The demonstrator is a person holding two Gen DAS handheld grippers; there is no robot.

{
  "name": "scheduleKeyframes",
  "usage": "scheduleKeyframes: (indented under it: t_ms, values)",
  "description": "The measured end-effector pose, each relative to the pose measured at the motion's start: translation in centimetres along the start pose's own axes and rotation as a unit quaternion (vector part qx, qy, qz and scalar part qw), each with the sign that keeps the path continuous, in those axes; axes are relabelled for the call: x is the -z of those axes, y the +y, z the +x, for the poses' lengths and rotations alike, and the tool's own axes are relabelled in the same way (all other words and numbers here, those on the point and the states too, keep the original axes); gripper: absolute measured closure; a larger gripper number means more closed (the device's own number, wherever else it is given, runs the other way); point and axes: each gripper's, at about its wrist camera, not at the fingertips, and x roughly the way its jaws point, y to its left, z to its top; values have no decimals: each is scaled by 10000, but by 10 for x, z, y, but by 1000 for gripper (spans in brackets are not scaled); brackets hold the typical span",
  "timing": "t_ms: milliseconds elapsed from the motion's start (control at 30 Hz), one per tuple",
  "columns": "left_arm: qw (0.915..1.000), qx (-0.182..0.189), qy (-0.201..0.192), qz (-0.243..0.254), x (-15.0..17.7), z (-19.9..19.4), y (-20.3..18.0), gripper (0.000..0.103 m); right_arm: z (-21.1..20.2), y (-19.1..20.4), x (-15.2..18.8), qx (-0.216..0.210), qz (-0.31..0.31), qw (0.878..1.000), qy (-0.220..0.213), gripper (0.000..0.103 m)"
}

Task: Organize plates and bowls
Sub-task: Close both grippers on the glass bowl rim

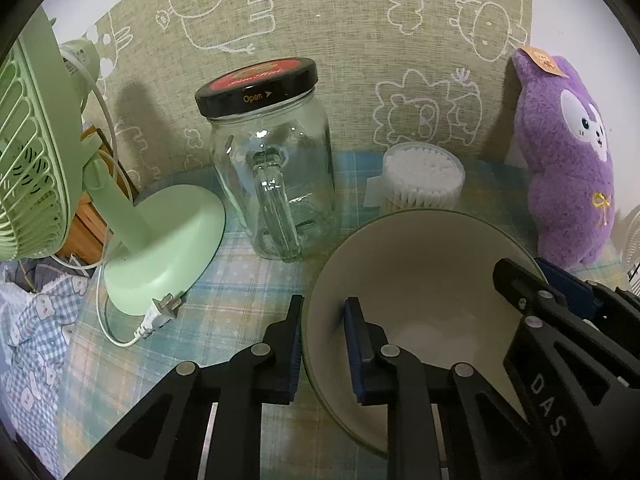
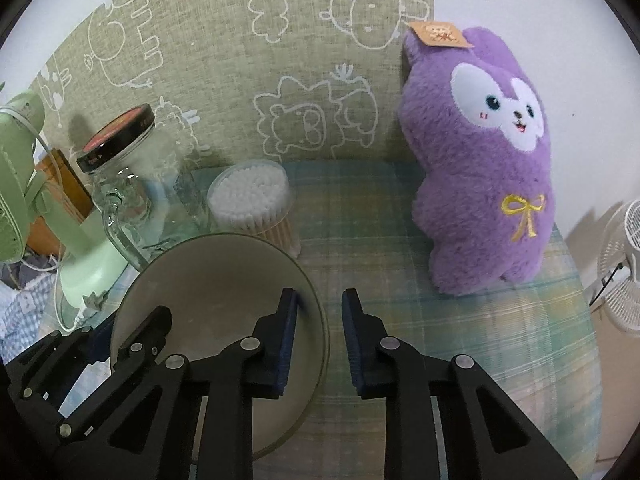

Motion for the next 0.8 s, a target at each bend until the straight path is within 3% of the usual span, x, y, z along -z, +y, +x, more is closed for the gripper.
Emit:
scheduleKeyframes:
  t_ms: [67, 800]
  values:
    - [10000, 12, -11, 0, 0, 0, 0, 86, 2, 1, -1, -44, -17, 10000, 14, 84]
    - [9998, 125, 57, -134, 6, -12, 4, 87, -12, 7, 5, 109, -57, 9999, 36, 84]
